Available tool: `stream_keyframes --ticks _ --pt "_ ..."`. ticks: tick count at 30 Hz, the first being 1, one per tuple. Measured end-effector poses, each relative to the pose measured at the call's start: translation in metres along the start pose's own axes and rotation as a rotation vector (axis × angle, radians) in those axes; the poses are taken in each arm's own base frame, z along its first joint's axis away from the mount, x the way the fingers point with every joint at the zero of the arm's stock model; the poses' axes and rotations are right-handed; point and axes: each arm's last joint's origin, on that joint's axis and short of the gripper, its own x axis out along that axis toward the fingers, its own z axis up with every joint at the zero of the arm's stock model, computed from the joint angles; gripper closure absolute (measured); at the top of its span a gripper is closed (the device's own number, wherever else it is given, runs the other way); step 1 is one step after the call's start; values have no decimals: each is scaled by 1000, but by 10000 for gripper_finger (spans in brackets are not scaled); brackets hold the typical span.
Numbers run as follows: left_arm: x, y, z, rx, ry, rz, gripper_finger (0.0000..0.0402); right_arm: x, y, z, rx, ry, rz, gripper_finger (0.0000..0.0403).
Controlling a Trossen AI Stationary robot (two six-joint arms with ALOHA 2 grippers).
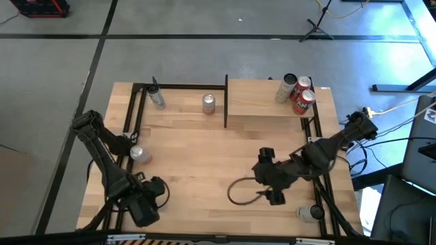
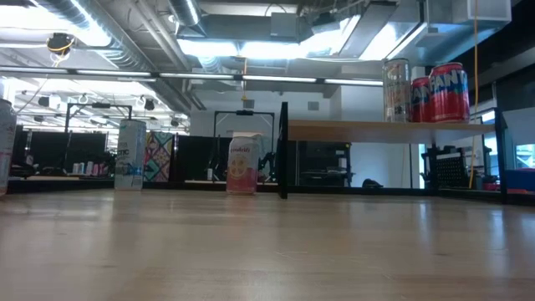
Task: Place canned beverage on shelf
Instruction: Put the white yellow soda can on the shelf aligned with the other white yellow soda can
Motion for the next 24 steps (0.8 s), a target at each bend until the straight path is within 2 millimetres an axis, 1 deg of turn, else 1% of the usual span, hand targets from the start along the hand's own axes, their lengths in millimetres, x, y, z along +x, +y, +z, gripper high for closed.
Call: stream_keyframes --ticks 3,5,7,9,11,13,15,19,24 --pt "-16 -3 19 49 -45 -47 171 -10 8 -4 -25 -15 35 29" --pt "-25 -3 36 84 -86 -71 171 -14 13 -8 -73 -13 58 29" --pt "-33 -1 52 118 -124 -83 171 -18 18 -11 -97 -17 49 29" --pt "-39 3 68 151 -153 -88 171 -20 20 -13 -78 -25 26 29" --pt "-44 8 84 188 -183 -83 171 -18 23 -17 -75 -28 17 29" --pt "-45 12 102 227 -210 -76 170 -13 25 -24 -59 -19 0 29" --pt "-42 13 119 272 -223 -62 170 -6 26 -32 -35 -10 -1 29" --pt "-35 14 151 369 -188 -38 169 9 25 -51 47 -18 14 29" --pt "-34 7 183 500 -200 -33 168 20 19 -68 170 -32 24 29"
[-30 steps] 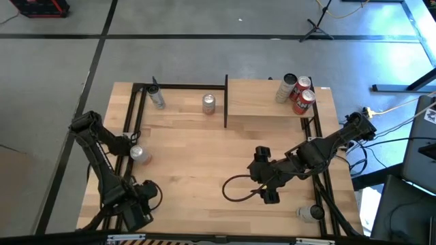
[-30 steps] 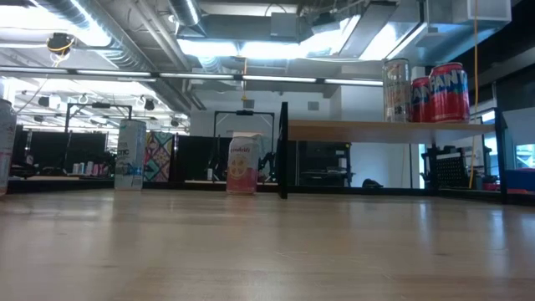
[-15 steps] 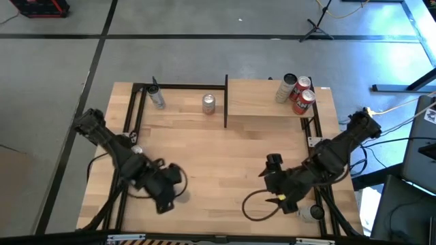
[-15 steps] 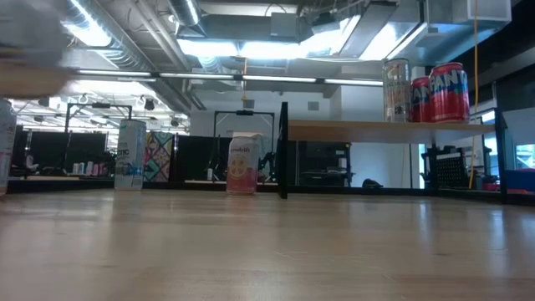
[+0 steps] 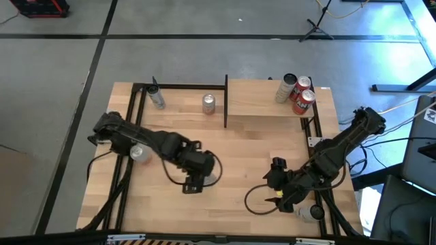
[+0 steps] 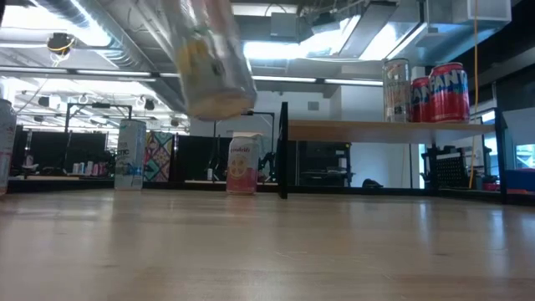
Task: Place canned beverage on shelf
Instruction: Put the white yellow soda can on the shelf aligned with the other white yellow soda can
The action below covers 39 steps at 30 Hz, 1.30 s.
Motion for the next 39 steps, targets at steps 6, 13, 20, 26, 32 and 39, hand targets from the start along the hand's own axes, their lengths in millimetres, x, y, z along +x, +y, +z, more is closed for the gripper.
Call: stream_keyframes --ticks 6,13,20,26,32,39 --pt "25 8 19 125 95 -7 167 14 -1 -16 84 21 -6 29" --pt "60 5 22 230 196 4 167 24 -3 -22 136 13 3 29" --pt "81 2 23 289 250 5 164 25 -2 -21 145 0 13 29" --pt "81 2 25 283 218 8 135 25 -2 -21 149 -1 14 29" --pt "80 2 25 282 220 6 108 25 -2 -21 148 -1 13 29" --pt "80 2 25 276 219 6 88 25 -3 -21 128 -12 -1 29"
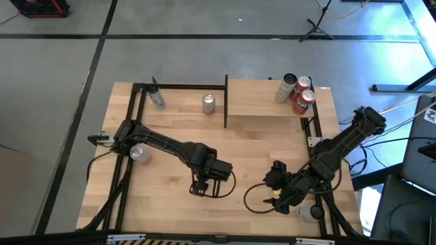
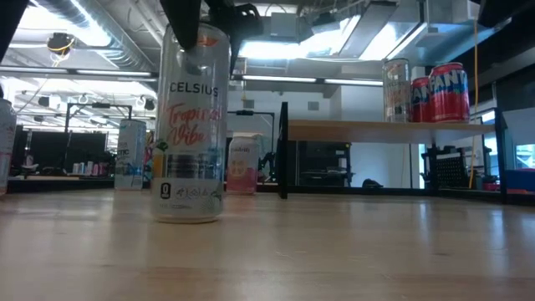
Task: Place canned beverage on shelf
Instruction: Put the white yellow soda can on the shelf aligned with the other white yellow soda can
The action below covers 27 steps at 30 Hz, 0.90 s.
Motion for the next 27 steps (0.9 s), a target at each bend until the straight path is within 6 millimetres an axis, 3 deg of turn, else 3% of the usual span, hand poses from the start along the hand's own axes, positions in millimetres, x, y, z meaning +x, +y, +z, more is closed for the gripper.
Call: stream_keyframes --ticks 6,12,20,27 --pt "-13 -5 -5 -7 -22 7 86 0 0 0 -8 0 0 29" --pt "-61 -17 -21 -56 -156 24 86 0 1 1 -4 -11 11 29" --pt "-126 -39 -69 -207 -362 93 85 0 8 9 14 -109 63 29" --pt "-140 -56 -124 -298 -452 142 85 0 8 28 47 -296 52 29"
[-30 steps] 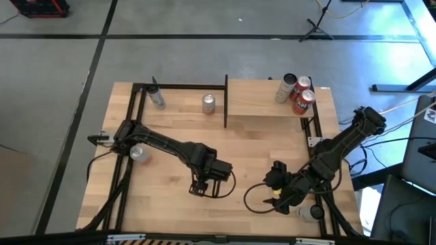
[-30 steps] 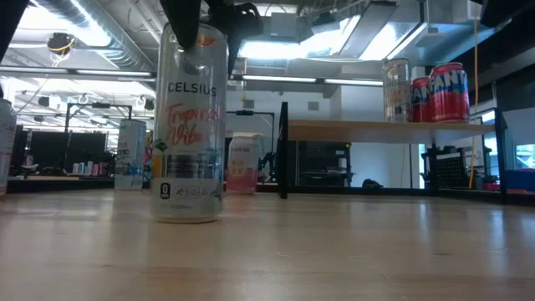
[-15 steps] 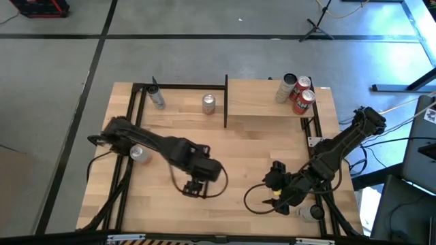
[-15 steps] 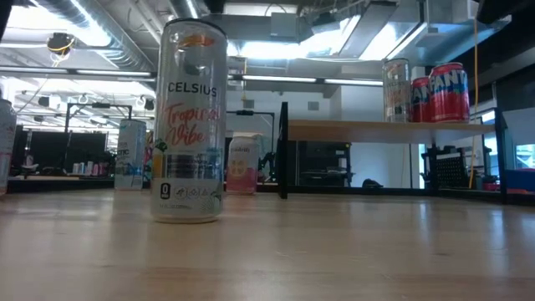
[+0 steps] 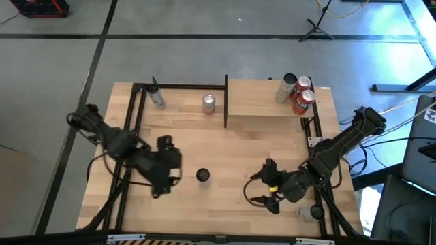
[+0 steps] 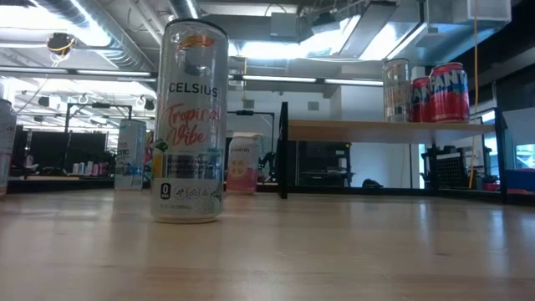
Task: Place canned beverage on shelf
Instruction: Put the white yellow soda can on the shelf aligned with the other white yellow soda can
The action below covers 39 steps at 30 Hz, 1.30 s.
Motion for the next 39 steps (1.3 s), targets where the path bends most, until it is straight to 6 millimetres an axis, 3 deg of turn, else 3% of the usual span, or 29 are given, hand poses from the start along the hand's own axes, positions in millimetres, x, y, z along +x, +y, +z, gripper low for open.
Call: stream_keyframes --ticks 9,17,23,27,39 --pt "-13 12 -81 -138 -111 -81 85 34 -13 30 30 -169 -31 29" --pt "-13 13 -127 -158 -201 -163 85 55 -20 77 25 -246 -91 29" --pt "-12 7 -138 -125 -235 -152 85 66 -26 103 -2 -259 -95 29" --pt "-15 5 -141 -114 -287 -132 85 83 -34 111 -36 -232 -96 29" --pt "-16 5 -141 -158 -299 -131 85 152 -49 92 -94 -106 -58 29"
